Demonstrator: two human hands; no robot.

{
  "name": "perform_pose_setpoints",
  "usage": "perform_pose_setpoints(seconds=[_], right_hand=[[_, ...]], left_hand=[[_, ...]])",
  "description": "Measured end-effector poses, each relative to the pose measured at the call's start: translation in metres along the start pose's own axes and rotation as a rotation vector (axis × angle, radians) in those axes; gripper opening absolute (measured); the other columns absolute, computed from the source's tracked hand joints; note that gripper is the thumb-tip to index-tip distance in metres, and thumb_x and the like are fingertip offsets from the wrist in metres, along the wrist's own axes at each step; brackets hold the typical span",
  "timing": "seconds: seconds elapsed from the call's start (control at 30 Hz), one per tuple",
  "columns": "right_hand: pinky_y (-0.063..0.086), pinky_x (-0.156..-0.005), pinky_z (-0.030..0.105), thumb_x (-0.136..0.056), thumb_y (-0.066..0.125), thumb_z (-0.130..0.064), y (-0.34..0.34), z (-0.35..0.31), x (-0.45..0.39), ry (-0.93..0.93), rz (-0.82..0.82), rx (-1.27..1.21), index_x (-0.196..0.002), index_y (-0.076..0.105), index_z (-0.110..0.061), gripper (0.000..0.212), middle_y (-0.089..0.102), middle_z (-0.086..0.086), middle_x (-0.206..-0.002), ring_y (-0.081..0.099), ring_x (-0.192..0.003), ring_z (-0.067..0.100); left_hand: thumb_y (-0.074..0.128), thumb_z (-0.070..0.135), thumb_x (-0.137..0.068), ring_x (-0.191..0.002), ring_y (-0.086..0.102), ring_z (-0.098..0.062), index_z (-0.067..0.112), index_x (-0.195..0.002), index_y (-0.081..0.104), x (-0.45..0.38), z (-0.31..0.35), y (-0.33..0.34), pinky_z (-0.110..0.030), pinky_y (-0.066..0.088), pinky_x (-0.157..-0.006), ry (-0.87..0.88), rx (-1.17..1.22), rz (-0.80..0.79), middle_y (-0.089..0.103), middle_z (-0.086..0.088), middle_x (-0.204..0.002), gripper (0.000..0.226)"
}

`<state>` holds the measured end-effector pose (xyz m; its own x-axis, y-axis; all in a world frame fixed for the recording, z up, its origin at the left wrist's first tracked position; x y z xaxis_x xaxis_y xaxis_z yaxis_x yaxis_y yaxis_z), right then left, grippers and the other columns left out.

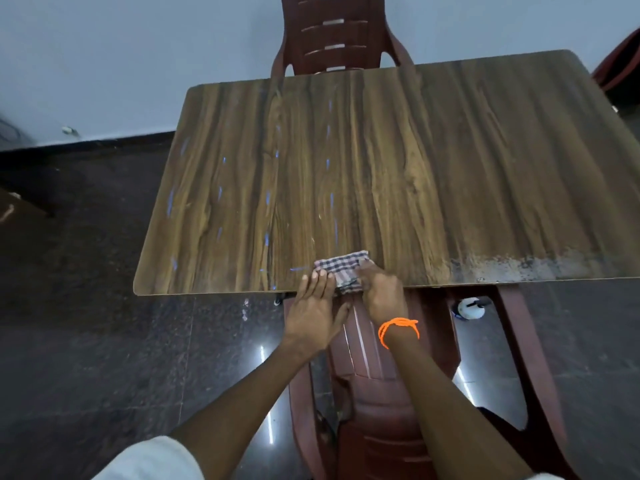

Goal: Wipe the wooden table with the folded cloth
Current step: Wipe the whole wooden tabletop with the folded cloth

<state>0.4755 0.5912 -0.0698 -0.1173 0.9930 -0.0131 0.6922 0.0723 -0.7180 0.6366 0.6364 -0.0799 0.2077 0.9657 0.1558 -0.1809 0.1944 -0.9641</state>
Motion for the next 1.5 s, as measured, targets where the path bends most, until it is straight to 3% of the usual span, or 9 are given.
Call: perform_pose_setpoints(seconds=[0.1,0.3,0.47,0.67,0.8,0.9,1.0,1.3,1.5], right_hand=[[0.055,-0.077,0.041,-0.082,0.054,-0.001,-0.008,0.0,0.015,-0.017,-0.049,0.085,-0.106,0.07,-0.017,0.033,0.065,0.002,-0.124,0.067,-0.098,0.03],[0.056,-0.081,0.042,-0.071,0.057,0.006,-0.031,0.027,-0.001,0.005,0.097,0.112,-0.102,0.073,-0.011,0.039,0.067,0.009,-0.12,0.067,-0.101,0.03],[0.049,-0.094,0.032,-0.075,0.061,0.007,-0.025,0.037,-0.055,0.124,0.176,0.109,-0.105,0.073,-0.011,0.037,0.065,0.011,-0.122,0.063,-0.11,0.025],[0.057,-0.075,0.04,-0.074,0.059,0.003,0.009,0.005,-0.072,0.084,0.184,0.179,-0.107,0.07,-0.014,0.039,0.065,0.007,-0.123,0.067,-0.097,0.03],[0.051,-0.083,0.029,-0.083,0.044,-0.015,0.023,-0.01,-0.047,0.043,0.117,0.231,-0.109,0.068,-0.015,0.035,0.061,0.001,-0.127,0.061,-0.109,0.02],[0.053,-0.086,0.027,-0.082,0.051,-0.009,0.02,-0.007,-0.028,0.117,0.15,0.233,-0.108,0.07,-0.015,0.032,0.062,-0.001,-0.126,0.06,-0.113,0.015],[0.052,-0.092,0.033,-0.081,0.058,0.003,0.014,0.001,-0.032,0.218,0.187,0.26,-0.107,0.07,-0.014,0.034,0.062,0.0,-0.127,0.058,-0.118,0.018],[0.057,-0.07,0.037,-0.072,0.064,0.003,0.013,-0.013,-0.146,0.357,0.254,0.299,-0.104,0.067,-0.015,0.037,0.062,0.0,-0.127,0.067,-0.096,0.026],[0.05,-0.093,0.034,-0.077,0.063,0.007,0.038,-0.026,-0.147,0.26,0.23,0.24,-0.112,0.067,-0.007,0.038,0.061,0.008,-0.129,0.057,-0.119,0.024]], left_hand=[[0.011,0.064,-0.096,-0.156,0.015,-0.028,0.004,-0.157,0.029,0.009,0.005,0.001,-0.042,0.0,-0.129,0.02,0.007,-0.059,0.029,-0.018,-0.164,0.087],[0.032,0.06,-0.101,-0.154,0.021,-0.029,0.005,-0.155,0.033,-0.05,0.025,-0.004,-0.043,0.005,-0.128,0.095,0.038,-0.089,0.032,-0.018,-0.163,0.077],[0.029,0.057,-0.103,-0.155,0.021,-0.028,0.002,-0.156,0.03,-0.108,0.022,-0.009,-0.043,0.001,-0.128,0.122,-0.027,-0.04,0.033,-0.018,-0.162,0.076],[0.032,0.043,-0.101,-0.153,0.025,-0.029,0.002,-0.152,0.038,-0.109,-0.027,-0.032,-0.046,0.008,-0.127,0.154,-0.01,-0.034,0.04,-0.018,-0.159,0.066],[0.038,0.04,-0.098,-0.152,0.028,-0.033,0.0,-0.15,0.043,-0.075,-0.051,-0.034,-0.049,0.018,-0.126,0.263,-0.012,-0.091,0.04,-0.02,-0.158,0.066],[0.05,0.042,-0.095,-0.149,0.036,-0.034,-0.001,-0.146,0.05,-0.069,-0.048,-0.032,-0.048,0.019,-0.122,0.334,-0.025,-0.106,0.046,-0.021,-0.153,0.066],[0.047,0.045,-0.097,-0.152,0.028,-0.034,-0.001,-0.149,0.044,-0.091,-0.041,-0.029,-0.048,0.012,-0.124,0.381,0.012,-0.111,0.04,-0.022,-0.157,0.07],[0.035,0.045,-0.1,-0.153,0.029,-0.028,-0.001,-0.151,0.041,-0.19,-0.048,-0.048,-0.05,0.004,-0.128,0.278,0.033,-0.061,0.043,-0.018,-0.157,0.069],[0.034,0.046,-0.101,-0.155,0.021,-0.029,-0.003,-0.153,0.036,-0.174,-0.081,-0.049,-0.044,0.011,-0.128,0.271,0.019,-0.099,0.034,-0.024,-0.16,0.072]])
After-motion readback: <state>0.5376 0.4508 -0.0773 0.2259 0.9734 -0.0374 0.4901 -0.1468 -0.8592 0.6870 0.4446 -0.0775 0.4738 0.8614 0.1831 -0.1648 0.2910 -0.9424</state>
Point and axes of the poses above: each hand's wrist, its own x-axis away from the middle knuckle, its own y-axis out of the palm, z = x × y, the point moved 1 cm from there along -x, towards the middle knuckle
